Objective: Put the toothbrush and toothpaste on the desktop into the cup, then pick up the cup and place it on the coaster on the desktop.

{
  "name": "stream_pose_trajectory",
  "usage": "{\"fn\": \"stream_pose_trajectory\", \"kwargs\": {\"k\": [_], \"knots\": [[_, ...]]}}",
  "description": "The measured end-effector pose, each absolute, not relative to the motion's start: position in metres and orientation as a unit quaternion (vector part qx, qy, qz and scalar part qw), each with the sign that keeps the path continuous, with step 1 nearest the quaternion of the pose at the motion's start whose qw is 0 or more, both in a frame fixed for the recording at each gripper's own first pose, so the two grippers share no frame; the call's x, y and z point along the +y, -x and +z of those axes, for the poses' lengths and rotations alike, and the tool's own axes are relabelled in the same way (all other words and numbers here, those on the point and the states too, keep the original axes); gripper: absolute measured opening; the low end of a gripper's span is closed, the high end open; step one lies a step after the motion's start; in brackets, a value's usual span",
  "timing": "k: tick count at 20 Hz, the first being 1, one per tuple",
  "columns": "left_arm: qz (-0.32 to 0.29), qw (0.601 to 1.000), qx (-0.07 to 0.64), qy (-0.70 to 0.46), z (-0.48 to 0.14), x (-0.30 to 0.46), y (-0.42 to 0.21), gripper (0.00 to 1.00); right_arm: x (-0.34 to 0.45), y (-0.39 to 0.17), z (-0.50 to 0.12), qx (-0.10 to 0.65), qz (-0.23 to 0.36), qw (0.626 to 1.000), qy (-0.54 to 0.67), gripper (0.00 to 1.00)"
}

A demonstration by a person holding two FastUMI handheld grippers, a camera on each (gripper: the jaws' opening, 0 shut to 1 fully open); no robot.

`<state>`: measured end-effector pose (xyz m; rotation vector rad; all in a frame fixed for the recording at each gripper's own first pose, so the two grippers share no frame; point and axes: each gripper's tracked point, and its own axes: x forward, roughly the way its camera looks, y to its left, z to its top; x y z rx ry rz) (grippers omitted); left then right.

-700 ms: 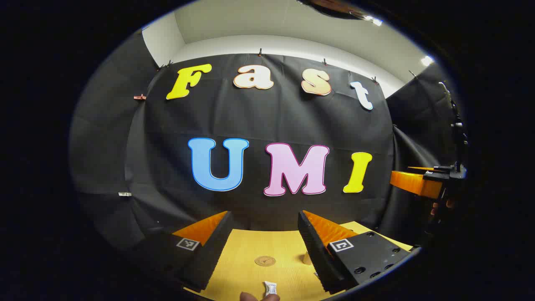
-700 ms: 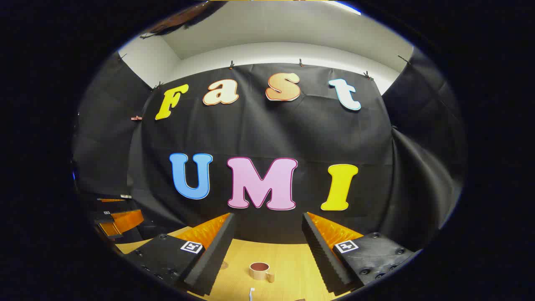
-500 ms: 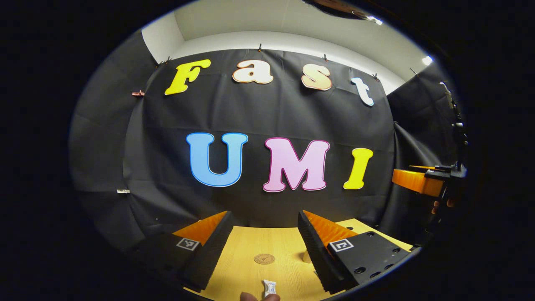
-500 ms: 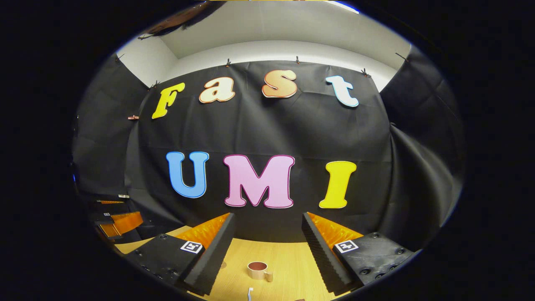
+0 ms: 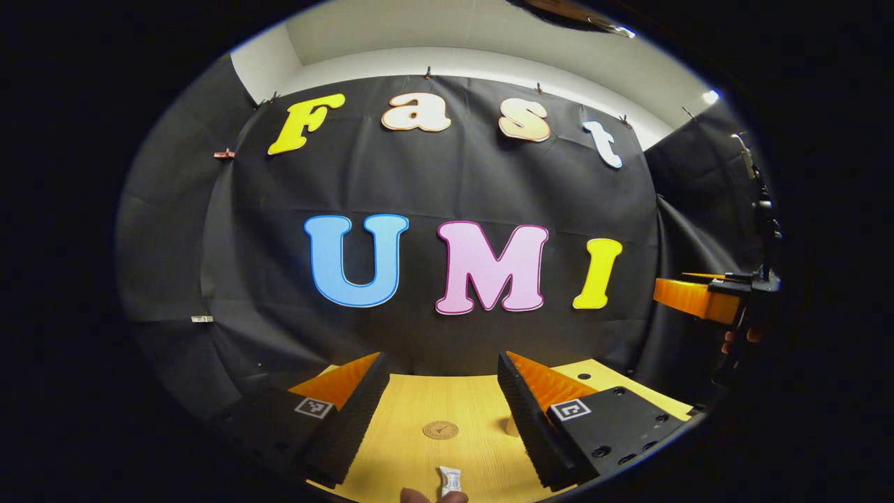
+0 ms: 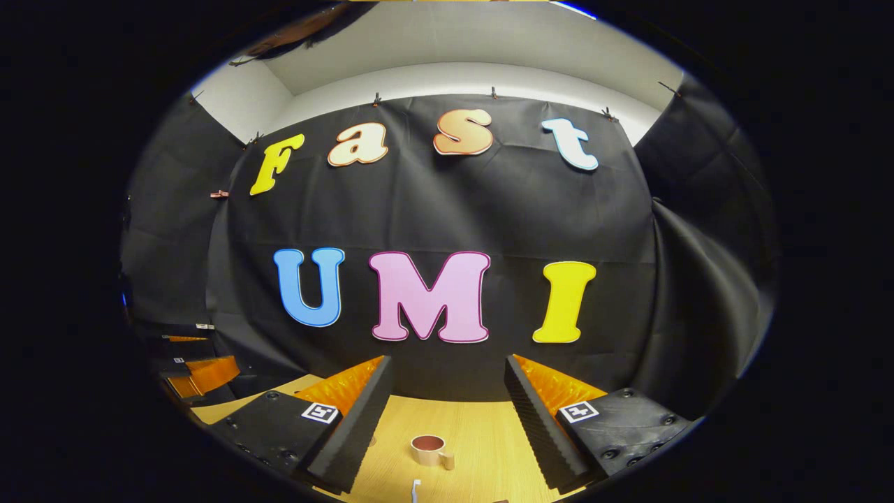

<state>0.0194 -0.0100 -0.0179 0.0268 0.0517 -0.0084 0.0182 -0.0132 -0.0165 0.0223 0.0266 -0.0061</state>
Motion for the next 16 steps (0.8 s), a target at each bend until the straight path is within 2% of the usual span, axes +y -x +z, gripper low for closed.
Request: {"fn": "stream_pose_trajectory", "kwargs": {"k": [4,8,16], "knots": [[-0.013,0.999,0.045,-0.018,-0.031,-0.019,-0.024,0.97,-0.018,-0.02,-0.023,0.02,-0.004,1.0,-0.01,0.98],[-0.023,0.993,0.106,-0.034,-0.071,-0.031,-0.033,0.97,-0.027,-0.022,-0.033,0.031,-0.009,0.999,-0.012,0.97],[-0.029,0.963,0.264,-0.054,-0.233,-0.038,-0.041,0.97,-0.055,-0.031,-0.071,0.072,-0.022,0.997,-0.019,0.97]]}}
